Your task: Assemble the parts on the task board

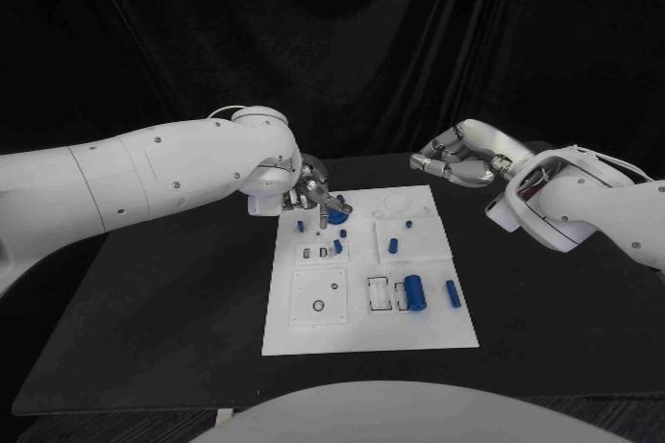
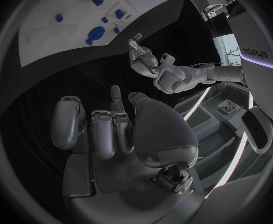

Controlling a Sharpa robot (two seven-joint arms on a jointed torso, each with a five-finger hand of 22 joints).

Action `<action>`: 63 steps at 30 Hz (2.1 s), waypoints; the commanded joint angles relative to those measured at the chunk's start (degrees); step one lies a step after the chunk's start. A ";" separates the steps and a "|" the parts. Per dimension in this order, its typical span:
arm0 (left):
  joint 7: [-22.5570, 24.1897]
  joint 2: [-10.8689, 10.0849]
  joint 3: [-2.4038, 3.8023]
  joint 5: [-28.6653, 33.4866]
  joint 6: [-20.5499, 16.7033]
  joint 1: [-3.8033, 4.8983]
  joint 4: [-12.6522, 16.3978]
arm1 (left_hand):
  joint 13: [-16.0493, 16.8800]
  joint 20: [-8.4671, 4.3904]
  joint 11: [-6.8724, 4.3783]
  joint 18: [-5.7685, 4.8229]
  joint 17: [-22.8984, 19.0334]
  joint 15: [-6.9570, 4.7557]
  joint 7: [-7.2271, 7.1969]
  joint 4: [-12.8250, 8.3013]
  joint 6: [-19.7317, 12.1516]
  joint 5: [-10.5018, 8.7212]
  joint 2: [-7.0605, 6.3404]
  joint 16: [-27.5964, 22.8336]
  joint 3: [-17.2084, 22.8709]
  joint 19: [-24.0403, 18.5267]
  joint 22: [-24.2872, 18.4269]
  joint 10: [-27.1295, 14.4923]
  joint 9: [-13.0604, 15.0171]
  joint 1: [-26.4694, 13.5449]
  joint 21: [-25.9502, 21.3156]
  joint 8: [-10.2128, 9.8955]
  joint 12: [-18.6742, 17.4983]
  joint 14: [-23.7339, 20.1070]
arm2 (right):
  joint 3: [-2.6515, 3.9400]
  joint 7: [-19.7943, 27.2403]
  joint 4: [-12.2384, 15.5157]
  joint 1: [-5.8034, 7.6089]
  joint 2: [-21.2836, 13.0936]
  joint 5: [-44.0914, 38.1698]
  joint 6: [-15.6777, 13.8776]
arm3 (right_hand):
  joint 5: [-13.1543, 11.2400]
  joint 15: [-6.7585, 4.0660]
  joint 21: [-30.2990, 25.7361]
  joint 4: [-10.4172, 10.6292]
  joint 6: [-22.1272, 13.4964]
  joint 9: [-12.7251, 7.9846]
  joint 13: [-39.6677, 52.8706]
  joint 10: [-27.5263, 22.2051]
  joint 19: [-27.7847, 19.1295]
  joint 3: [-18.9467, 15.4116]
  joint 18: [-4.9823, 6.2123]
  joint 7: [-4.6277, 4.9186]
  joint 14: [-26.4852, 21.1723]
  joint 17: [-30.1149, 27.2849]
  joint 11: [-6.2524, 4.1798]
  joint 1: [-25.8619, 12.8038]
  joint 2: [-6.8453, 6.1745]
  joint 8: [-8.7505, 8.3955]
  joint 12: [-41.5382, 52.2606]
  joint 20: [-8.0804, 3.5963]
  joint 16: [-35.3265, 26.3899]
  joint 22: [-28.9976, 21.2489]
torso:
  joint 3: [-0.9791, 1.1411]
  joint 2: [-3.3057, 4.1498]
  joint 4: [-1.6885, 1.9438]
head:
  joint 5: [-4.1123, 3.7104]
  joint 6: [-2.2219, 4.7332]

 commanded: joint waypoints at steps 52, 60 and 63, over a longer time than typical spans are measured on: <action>-2.43 4.95 0.04 8.89 1.74 -6.03 -9.88 | 16.88 0.88 -1.75 -0.32 15.06 0.43 0.65 -3.51 2.79 -0.04 -2.60 0.37 10.49 -1.49 8.66 8.54 0.87 -3.38 -1.86 -11.49 11.78 6.04 | 0.06 -2.27 -1.12 -1.48 0.70 0.03 2.85 | -0.85 0.40 3.53 0.11 -0.69 -0.11 13.67 5.20 1.85 0.43 0.10 0.10 4.63 8.95 0.22 1.39 -0.37 -1.04 -0.40 -0.10 -1.09 10.73 | 0.52 -0.71 -0.11 | -0.05 0.01; -1.69 5.92 0.05 8.89 1.42 -6.54 -11.54 | 16.88 0.91 -1.66 -0.19 15.06 0.51 0.78 -4.14 1.98 0.32 -2.74 0.37 11.31 -2.02 8.32 8.54 1.93 -3.01 -2.26 -11.66 11.78 6.04 | 0.06 -2.45 -1.18 -1.59 0.70 0.03 3.27 | -0.83 0.40 3.63 0.12 -0.68 -0.11 13.89 5.35 1.90 0.44 0.08 0.11 4.67 9.10 0.22 1.39 -0.36 -1.05 -0.29 -0.10 -0.99 10.77 | 0.60 -0.78 -0.13 | -0.18 0.01; -1.46 6.26 0.05 8.89 1.36 -6.74 -12.10 | 16.88 0.93 -1.63 -0.19 15.06 0.53 0.81 -4.25 1.82 0.38 -2.76 0.37 11.46 -2.03 8.32 8.54 2.11 -2.96 -2.28 -11.71 11.78 6.04 | 0.06 -2.53 -1.20 -1.61 0.71 0.03 3.43 | -0.83 0.40 3.63 0.12 -0.68 -0.11 13.89 5.35 1.90 0.44 0.08 0.11 4.67 9.10 0.22 1.39 -0.36 -1.05 -0.29 -0.10 -0.99 10.77 | 0.60 -0.79 -0.09 | -0.35 0.01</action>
